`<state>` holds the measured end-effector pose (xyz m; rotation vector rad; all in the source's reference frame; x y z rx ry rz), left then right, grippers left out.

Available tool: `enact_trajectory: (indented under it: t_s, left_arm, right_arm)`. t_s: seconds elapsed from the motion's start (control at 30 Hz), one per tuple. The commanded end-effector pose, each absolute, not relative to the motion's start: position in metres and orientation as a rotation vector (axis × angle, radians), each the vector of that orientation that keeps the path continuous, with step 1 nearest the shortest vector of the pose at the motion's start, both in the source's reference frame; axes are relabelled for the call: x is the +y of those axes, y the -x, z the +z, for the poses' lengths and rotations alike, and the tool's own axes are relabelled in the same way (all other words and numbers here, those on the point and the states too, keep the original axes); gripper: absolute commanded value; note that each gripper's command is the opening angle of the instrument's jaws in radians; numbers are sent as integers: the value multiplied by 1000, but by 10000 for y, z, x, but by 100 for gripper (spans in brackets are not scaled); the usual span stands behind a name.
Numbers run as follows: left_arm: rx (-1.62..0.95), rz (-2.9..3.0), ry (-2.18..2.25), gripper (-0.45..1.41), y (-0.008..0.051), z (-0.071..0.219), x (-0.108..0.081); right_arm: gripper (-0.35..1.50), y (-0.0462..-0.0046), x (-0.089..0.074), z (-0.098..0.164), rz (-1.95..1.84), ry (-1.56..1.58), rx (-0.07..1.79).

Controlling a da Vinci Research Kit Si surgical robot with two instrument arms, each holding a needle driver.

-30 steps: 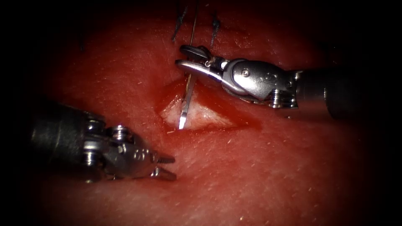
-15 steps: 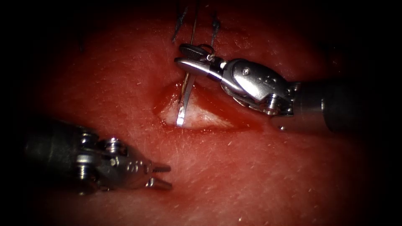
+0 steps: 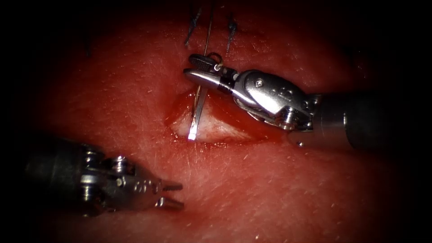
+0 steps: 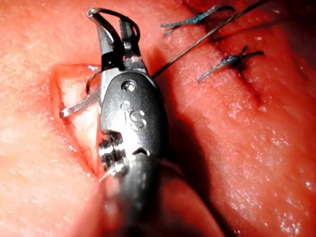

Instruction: Wound Closure

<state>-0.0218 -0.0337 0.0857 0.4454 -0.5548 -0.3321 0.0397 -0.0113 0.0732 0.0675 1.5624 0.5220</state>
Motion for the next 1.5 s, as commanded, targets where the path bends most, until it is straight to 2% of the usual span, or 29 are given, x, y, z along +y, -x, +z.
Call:
enact_trajectory:
  t_s: [0.03, 0.6, 1.03, 1.5]
  left_arm:
    - [-554, -333, -447, 9, 222, 862, -343]
    - [-557, -331, -446, 11, 221, 862, -344]
    - [-562, -325, -448, 14, 211, 861, -347]
    - [-562, -323, -446, 16, 212, 853, -358]
  right_arm:
    - [-35, -401, -108, 741, 523, -40, 1549]
    - [-35, -404, -125, 749, 472, 58, 1518]
    - [-35, -413, -130, 734, 505, -236, 1493]
    - [-35, -414, -126, 746, 792, -460, 1461]
